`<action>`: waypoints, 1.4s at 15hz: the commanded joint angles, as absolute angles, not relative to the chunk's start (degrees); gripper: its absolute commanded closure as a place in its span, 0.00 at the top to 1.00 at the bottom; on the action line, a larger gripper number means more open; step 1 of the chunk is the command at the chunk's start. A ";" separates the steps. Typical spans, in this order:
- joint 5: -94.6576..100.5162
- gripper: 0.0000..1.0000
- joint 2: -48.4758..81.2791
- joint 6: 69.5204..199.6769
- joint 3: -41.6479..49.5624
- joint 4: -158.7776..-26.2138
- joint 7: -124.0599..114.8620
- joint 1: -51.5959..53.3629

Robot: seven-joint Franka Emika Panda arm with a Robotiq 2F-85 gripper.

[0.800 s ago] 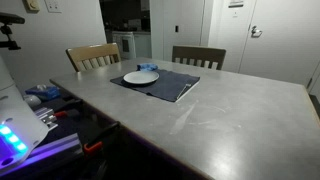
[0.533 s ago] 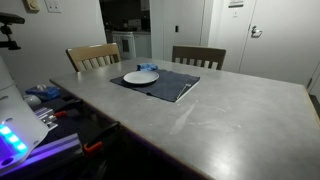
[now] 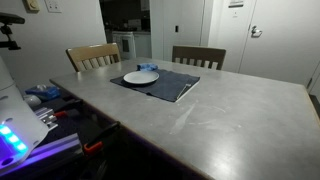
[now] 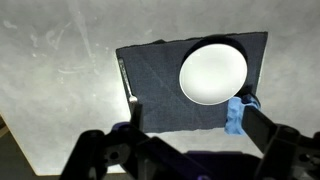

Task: Put the silver fork on top of the white plate

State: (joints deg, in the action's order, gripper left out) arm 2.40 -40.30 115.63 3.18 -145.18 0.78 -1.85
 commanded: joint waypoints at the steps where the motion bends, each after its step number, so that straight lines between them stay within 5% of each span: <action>1: 2.38 1.00 -38.93 115.93 3.99 -144.32 3.96 -1.50; 21: 0.80 1.00 -32.59 116.93 11.85 -140.37 25.73 0.69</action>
State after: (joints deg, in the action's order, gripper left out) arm 1.12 -32.68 117.09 12.34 -140.51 25.48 1.25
